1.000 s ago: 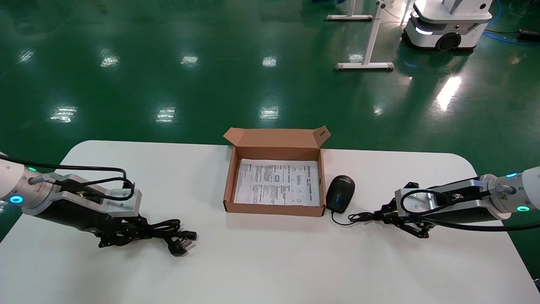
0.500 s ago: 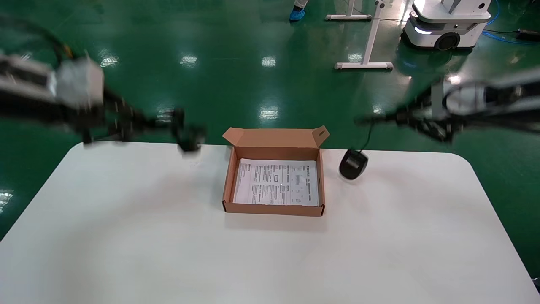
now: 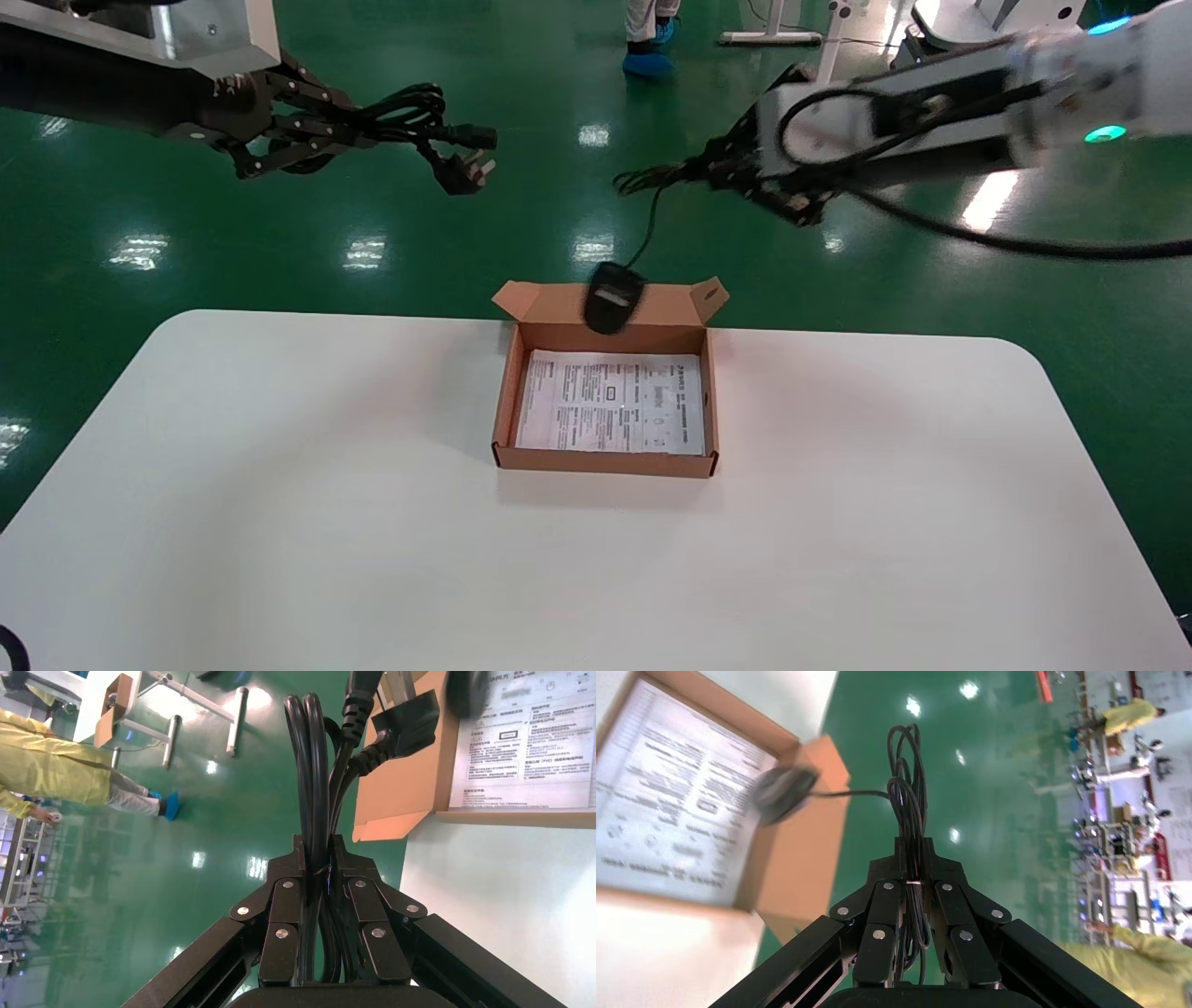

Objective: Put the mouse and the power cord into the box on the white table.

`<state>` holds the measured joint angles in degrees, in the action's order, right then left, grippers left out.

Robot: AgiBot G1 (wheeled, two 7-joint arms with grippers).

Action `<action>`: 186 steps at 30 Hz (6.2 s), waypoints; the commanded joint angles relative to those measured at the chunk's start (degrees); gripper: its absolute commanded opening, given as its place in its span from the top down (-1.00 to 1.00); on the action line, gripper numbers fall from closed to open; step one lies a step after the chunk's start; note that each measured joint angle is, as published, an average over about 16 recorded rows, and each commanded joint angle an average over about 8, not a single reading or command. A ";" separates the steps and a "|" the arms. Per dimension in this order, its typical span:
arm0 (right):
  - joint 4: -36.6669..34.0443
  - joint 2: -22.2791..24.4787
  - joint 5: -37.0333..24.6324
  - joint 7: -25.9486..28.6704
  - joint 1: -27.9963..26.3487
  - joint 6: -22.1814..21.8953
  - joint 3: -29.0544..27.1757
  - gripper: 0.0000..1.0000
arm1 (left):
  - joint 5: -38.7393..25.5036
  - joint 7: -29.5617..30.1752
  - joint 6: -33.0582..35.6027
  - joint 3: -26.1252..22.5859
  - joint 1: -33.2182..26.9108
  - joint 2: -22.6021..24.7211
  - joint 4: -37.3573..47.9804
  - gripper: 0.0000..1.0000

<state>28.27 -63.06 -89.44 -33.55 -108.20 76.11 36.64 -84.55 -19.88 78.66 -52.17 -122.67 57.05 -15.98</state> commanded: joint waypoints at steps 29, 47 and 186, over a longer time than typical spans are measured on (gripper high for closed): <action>-10.55 -15.02 -1.24 -11.29 10.30 -11.22 6.38 -0.46 | -2.64 -8.12 -3.75 -1.77 1.55 6.59 13.42 1.00; -11.36 -13.92 2.64 -11.33 8.69 -12.97 11.45 -1.00 | -3.23 -7.47 -11.48 -2.19 5.77 13.66 14.96 1.00; 45.39 28.07 47.68 44.38 46.74 9.61 -20.68 -1.00 | 42.71 30.62 7.03 36.17 61.14 -22.04 -57.58 -1.00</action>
<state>73.66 -34.98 -41.76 10.83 -61.46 85.71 15.95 -41.84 10.75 85.69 -16.00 -61.53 35.00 -73.57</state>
